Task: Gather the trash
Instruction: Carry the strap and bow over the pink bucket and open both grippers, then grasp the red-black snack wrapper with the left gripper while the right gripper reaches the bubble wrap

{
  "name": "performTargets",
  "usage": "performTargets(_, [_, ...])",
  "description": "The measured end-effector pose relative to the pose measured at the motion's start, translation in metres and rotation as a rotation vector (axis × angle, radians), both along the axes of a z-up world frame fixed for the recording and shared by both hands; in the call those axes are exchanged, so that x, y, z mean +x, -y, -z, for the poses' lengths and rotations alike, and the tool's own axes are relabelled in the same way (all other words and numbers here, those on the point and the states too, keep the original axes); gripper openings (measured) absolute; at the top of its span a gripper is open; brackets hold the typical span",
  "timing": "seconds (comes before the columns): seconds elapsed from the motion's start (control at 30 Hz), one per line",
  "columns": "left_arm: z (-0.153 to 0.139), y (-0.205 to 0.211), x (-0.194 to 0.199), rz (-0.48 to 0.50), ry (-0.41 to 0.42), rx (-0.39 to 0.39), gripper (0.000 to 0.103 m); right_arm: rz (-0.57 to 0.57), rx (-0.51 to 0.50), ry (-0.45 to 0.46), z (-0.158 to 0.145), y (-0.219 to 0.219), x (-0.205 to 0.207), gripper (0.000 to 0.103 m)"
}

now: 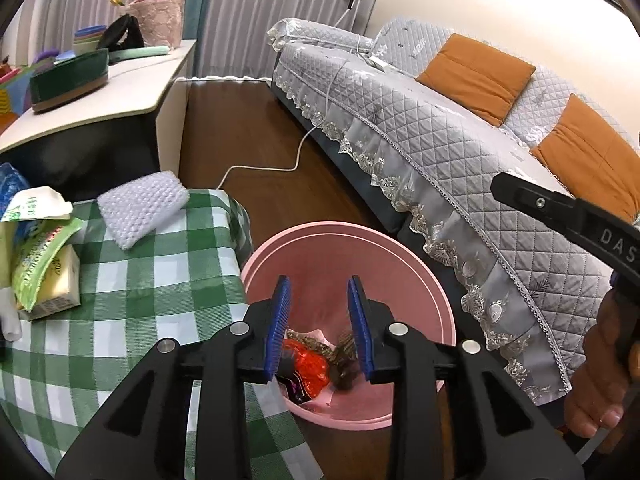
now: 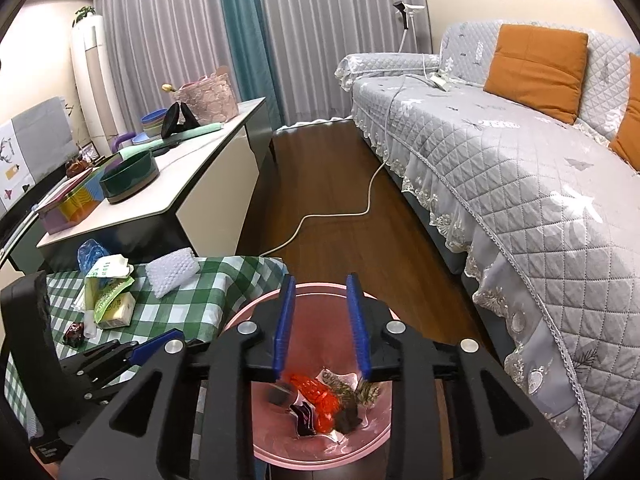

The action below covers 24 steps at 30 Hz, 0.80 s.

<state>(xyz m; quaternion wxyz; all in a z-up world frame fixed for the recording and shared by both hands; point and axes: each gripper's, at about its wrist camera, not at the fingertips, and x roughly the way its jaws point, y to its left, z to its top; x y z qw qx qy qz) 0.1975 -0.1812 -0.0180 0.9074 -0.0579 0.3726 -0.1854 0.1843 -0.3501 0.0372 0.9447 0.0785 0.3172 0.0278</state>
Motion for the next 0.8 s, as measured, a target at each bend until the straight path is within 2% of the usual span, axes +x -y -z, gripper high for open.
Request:
performTargets(0.4, [-0.038, -0.037, -0.039, -0.04, 0.064, 0.012, 0.029, -0.037, 0.016, 0.035, -0.018, -0.025, -0.01, 0.028])
performTargets(0.8, [-0.071, -0.129, -0.07, -0.158, 0.11, 0.035, 0.029, -0.13, 0.033, 0.058, -0.027, -0.082, -0.014, 0.028])
